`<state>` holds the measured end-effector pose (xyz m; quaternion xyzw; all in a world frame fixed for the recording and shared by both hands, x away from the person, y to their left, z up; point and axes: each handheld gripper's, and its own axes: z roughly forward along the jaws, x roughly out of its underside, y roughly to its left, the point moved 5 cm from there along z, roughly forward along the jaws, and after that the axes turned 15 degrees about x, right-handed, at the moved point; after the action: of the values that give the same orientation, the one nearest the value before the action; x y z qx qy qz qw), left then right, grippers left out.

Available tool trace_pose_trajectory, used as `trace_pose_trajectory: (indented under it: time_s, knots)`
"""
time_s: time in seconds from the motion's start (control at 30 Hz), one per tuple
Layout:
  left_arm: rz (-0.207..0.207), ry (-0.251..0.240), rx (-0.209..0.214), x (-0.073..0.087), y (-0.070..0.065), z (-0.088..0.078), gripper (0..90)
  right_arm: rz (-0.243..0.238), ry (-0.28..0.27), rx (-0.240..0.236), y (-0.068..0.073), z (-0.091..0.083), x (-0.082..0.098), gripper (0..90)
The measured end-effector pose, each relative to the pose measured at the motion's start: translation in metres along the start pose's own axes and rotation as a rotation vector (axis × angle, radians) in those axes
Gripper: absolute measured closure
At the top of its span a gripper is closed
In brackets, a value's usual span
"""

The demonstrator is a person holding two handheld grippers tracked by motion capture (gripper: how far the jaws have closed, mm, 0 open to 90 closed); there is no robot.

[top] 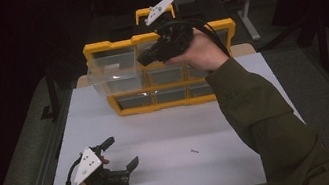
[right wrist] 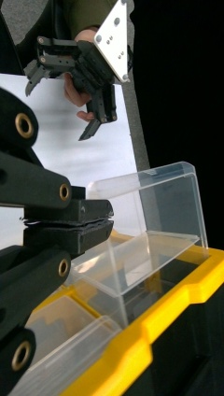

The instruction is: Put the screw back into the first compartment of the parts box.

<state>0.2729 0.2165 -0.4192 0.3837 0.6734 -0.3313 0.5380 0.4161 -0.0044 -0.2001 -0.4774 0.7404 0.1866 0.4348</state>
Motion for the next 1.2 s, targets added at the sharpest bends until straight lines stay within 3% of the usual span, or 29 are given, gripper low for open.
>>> trace_pose_trajectory:
  time_s: [0.4,0.67,1.13,1.2]
  knots:
    - [-0.012,-0.014,-0.001,-0.001,-0.001,0.001,0.0,0.024,-0.017,0.017,0.01,-0.004,0.026,53.3]
    - [-0.013,-0.018,0.0,0.0,-0.001,0.001,0.0,0.039,-0.024,0.053,0.012,-0.001,0.047,32.8]
    - [0.005,-0.008,-0.001,0.0,0.0,0.0,0.0,0.03,-0.022,0.076,0.016,0.006,0.084,18.1]
    - [-0.012,-0.012,0.0,0.0,-0.001,0.001,0.0,0.038,-0.009,0.079,0.02,0.008,0.09,16.4]
